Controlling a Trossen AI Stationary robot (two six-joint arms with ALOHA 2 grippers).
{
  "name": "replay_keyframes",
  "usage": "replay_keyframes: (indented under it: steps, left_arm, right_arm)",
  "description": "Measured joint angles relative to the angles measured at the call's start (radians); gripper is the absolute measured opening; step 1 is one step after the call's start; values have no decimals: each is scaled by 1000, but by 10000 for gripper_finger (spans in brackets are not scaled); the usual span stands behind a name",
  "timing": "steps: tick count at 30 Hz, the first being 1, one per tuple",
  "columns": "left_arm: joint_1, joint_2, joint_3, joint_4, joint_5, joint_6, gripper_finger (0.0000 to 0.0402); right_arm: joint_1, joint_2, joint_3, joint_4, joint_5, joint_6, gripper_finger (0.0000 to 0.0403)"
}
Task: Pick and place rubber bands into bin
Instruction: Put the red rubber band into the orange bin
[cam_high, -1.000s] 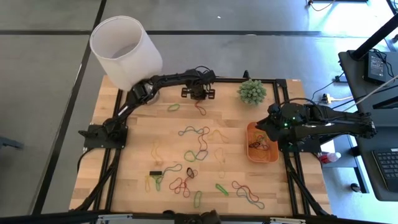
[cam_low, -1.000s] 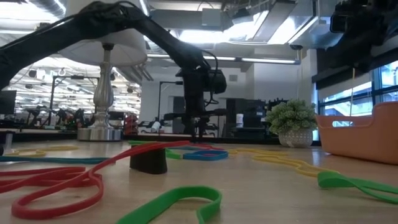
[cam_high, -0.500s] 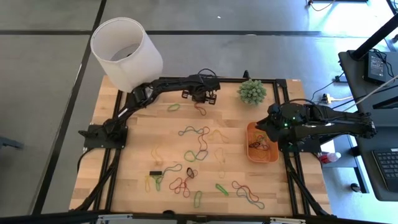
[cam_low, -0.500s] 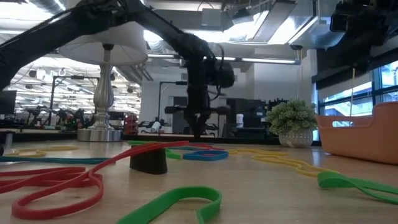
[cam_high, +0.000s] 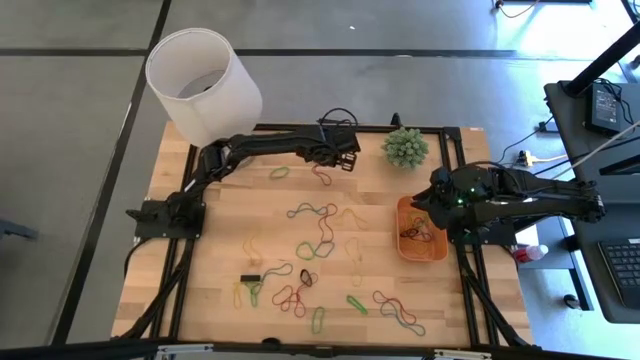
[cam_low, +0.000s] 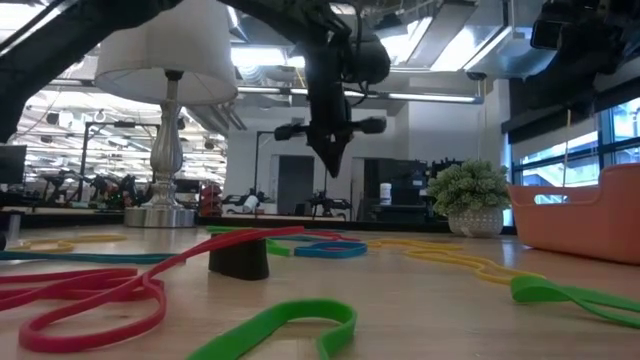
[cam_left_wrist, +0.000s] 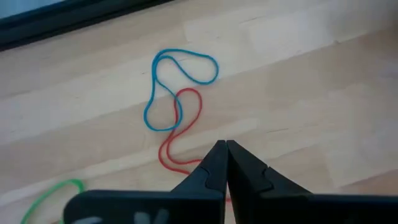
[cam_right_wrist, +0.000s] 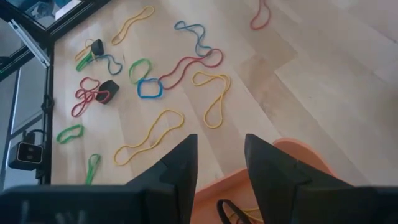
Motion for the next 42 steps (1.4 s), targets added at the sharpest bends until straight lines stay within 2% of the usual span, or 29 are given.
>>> replay_keyframes:
  steps: [6,14,17,21,27,36,42]
  left_arm:
    - [21,22,-4,6,52,-18,13]
    - [70,91,-4,-44,141,-17,92]
    - [87,98,-5,-77,144,-23,117]
    - [102,100,-5,-74,104,-8,130]
    - [140,140,-5,-79,203,16,112]
    - [138,192,-1,-79,217,-8,76]
    - [137,205,0,-84,217,7,20]
  right_arm:
    - [0,0,0,0,0,-7,135]
    - [1,0,0,0,-24,8,135]
    - [1,0,0,0,-24,11,135]
    - [1,1,0,1,-24,11,135]
    - [1,1,0,6,-24,8,135]
    - [1,1,0,6,-24,7,135]
    - [1,1,0,6,-24,7,135]
